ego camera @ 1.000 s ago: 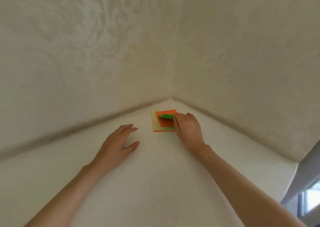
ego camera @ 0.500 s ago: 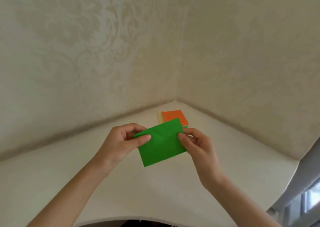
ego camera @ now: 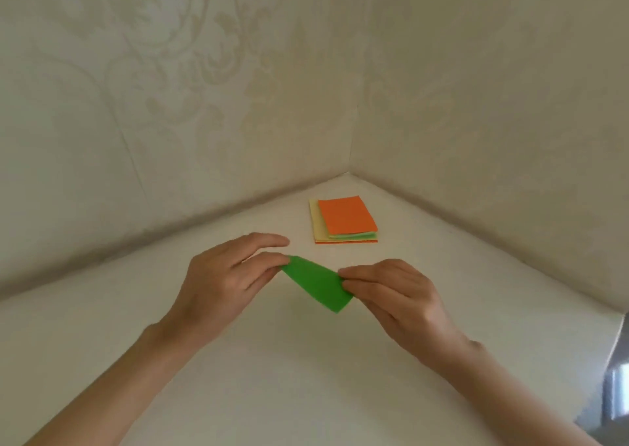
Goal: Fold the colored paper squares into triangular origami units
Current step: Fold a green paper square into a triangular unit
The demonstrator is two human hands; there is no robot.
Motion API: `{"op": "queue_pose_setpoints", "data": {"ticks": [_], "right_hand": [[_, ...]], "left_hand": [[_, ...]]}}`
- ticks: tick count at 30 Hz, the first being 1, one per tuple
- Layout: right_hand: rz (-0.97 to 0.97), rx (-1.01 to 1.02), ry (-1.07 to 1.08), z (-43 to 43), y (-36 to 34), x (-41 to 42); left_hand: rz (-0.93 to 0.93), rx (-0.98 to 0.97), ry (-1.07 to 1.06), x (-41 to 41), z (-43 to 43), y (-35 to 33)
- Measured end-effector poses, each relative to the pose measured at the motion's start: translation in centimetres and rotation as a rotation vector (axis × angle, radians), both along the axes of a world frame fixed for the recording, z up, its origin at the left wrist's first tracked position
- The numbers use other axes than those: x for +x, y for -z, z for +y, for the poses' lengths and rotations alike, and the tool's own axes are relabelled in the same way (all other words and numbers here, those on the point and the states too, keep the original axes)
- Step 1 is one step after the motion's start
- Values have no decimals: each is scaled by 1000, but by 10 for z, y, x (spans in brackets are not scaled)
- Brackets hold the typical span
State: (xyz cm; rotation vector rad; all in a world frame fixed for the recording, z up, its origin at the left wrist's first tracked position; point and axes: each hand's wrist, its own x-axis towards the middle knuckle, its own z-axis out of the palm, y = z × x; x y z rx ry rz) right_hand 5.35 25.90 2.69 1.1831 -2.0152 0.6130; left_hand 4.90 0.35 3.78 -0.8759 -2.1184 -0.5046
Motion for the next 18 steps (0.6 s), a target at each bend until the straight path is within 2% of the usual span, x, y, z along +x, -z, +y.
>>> {"op": "queue_pose_setpoints", "data": {"ticks": [1, 3, 7, 11, 14, 18], "right_hand": [[53, 76, 6, 1, 3, -2], [69, 186, 27, 2, 10, -4], [-36, 309, 14, 6, 24, -8], [-288, 272, 23, 7, 24, -10], [-512, 186, 26, 6, 22, -12], [-722, 29, 146, 5, 18, -19]], "left_hand": [[64, -100, -4, -5, -3, 7], [39, -240, 17, -12, -6, 18], [-276, -286, 92, -14, -9, 32], [-487, -205, 91, -11, -12, 37], [-543, -180, 99, -10, -11, 38], [-541, -119, 49, -12, -3, 38]]}}
